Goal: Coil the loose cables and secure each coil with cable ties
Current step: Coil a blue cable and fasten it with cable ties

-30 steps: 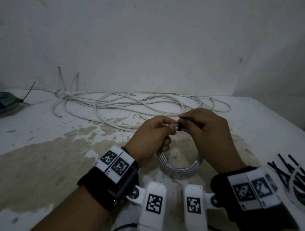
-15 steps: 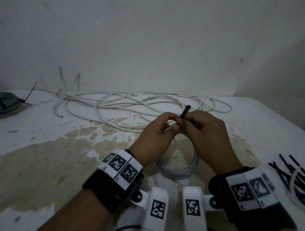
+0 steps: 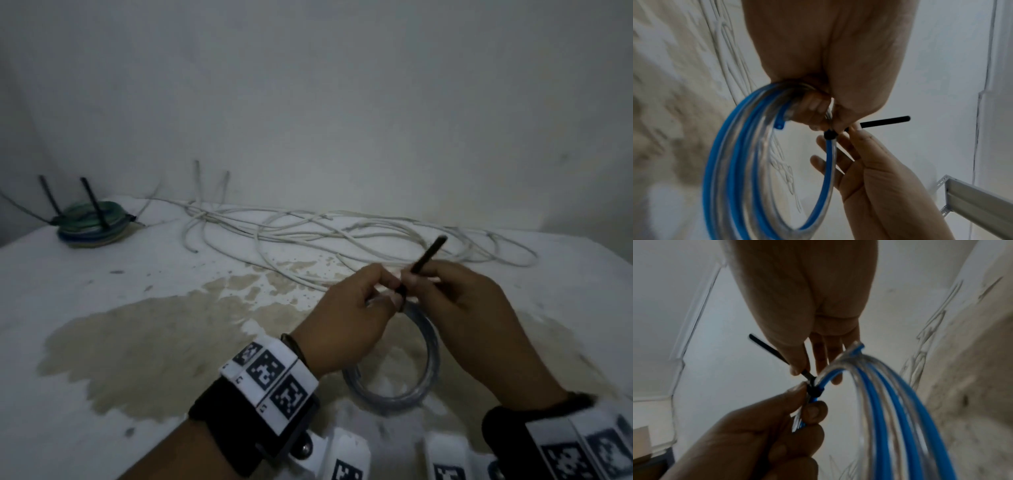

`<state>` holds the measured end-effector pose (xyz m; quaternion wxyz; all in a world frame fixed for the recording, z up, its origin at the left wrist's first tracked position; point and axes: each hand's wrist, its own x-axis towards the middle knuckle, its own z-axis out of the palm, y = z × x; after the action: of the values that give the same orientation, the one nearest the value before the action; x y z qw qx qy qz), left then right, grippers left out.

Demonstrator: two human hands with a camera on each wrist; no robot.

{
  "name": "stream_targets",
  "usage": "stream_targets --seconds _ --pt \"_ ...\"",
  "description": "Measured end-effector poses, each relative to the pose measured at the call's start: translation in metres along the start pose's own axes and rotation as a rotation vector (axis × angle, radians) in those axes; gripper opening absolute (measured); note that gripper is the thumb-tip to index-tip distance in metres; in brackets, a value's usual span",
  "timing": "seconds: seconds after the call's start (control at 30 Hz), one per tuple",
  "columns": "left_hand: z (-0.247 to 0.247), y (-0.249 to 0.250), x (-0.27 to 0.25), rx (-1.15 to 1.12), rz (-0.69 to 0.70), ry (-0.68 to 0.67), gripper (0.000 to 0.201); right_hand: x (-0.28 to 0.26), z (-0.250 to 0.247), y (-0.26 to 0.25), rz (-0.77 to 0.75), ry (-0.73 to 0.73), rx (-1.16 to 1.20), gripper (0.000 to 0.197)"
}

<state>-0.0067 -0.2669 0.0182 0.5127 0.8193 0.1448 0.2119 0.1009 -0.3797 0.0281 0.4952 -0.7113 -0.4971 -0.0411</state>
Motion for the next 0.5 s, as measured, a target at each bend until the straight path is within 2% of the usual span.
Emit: stream_targets --seconds 0.1,0.17,0.27,0.37,0.5 --pt "-0.027 -0.005 -0.017 -0.068 -0.101 0.008 0.012 0.005 0.015 -0.018 0.025 -0.287 0.006 0.02" --pt "-0.045 -0.007 -0.027 -0.122 -0.161 0.021 0.016 0.012 0.026 -0.032 0.023 -0.378 0.013 0.02" --pt "-0.069 -0.009 -0.04 -0.228 -0.195 0.077 0.008 0.025 0.045 -0.052 -0.036 -0.339 -0.019 0.018" --pt "-0.094 -0.011 -0.053 -0.263 -0.167 0.18 0.004 0.036 0.069 -0.074 -0.084 -0.293 0.03 0.022" --pt "-0.126 -0.02 -0.07 -0.264 -0.084 0.254 0.005 0.047 0.105 -0.1 -0.268 -0.249 -0.072 0.036"
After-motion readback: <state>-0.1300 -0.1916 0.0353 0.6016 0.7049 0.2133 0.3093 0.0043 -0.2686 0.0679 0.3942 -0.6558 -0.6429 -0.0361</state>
